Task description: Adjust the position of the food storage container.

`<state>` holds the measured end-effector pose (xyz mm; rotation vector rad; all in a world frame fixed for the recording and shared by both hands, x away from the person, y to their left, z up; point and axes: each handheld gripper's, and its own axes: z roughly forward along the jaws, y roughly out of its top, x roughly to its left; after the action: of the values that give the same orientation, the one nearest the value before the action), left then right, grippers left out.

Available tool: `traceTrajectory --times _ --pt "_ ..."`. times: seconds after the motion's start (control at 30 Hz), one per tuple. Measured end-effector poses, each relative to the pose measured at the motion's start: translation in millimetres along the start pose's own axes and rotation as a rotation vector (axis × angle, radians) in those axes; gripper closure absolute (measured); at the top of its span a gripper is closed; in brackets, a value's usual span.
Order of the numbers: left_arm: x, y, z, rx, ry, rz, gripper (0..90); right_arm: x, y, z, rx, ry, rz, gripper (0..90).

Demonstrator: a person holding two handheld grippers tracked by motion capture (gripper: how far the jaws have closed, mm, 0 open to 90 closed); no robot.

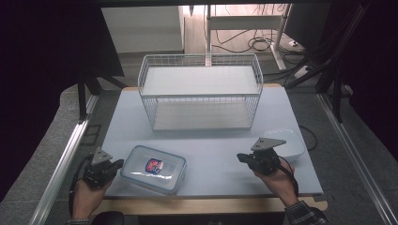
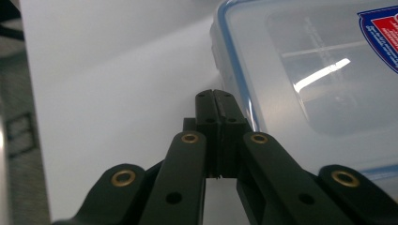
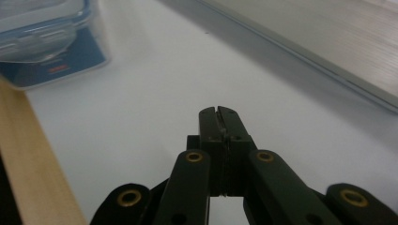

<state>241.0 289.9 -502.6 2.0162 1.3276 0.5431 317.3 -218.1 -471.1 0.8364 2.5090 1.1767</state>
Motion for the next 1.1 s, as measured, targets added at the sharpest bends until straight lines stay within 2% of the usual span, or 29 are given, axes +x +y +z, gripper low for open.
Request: traceTrajectory --times 0.13,0.23,0.3,0.4,0.43,0.5,0.53,0.83,0.9,0.93,1.1 --pt "-0.6 -2.7 -3.0 0.017 0.003 -0.019 90.0 10.2 -0.9 2.5 0.008 0.025 -0.014 88.2" --pt "0.1 -5.3 2.6 0.052 0.007 -0.032 90.0 15.7 -2.0 5.1 0.021 0.044 -0.020 88.1" --pt "-0.5 -5.6 4.6 0.062 0.006 -0.032 90.0 16.9 -2.3 6.1 0.025 0.050 -0.025 88.2" --pt "-8.0 -3.4 9.8 0.081 -0.010 -0.009 90.0 20.7 -2.8 8.7 0.034 0.064 -0.027 88.0" --pt "-15.3 -0.2 12.5 0.087 -0.029 0.009 90.0 23.2 -3.0 9.7 0.038 0.074 -0.026 87.9" --pt "-19.3 1.3 14.1 0.085 -0.040 0.012 90.0 23.9 -3.1 10.0 0.040 0.076 -0.030 87.8" --pt "-27.2 4.8 17.0 0.089 -0.057 0.023 90.0 26.4 -3.8 10.6 0.045 0.085 -0.026 87.8" --pt "-67.2 21.5 33.2 0.103 -0.176 0.082 90.0 34.0 -9.3 14.1 0.092 0.124 -0.020 85.7" --pt "-70.6 22.8 34.8 0.105 -0.184 0.087 89.9 34.8 -10.9 14.9 0.107 0.124 -0.018 85.4" --pt "-79.4 26.5 38.5 0.107 -0.203 0.097 89.9 34.9 -12.4 15.1 0.116 0.128 -0.010 85.3" --pt "-101.0 35.5 46.7 0.110 -0.253 0.126 89.9 36.3 -17.8 16.0 0.152 0.133 0.001 85.3"
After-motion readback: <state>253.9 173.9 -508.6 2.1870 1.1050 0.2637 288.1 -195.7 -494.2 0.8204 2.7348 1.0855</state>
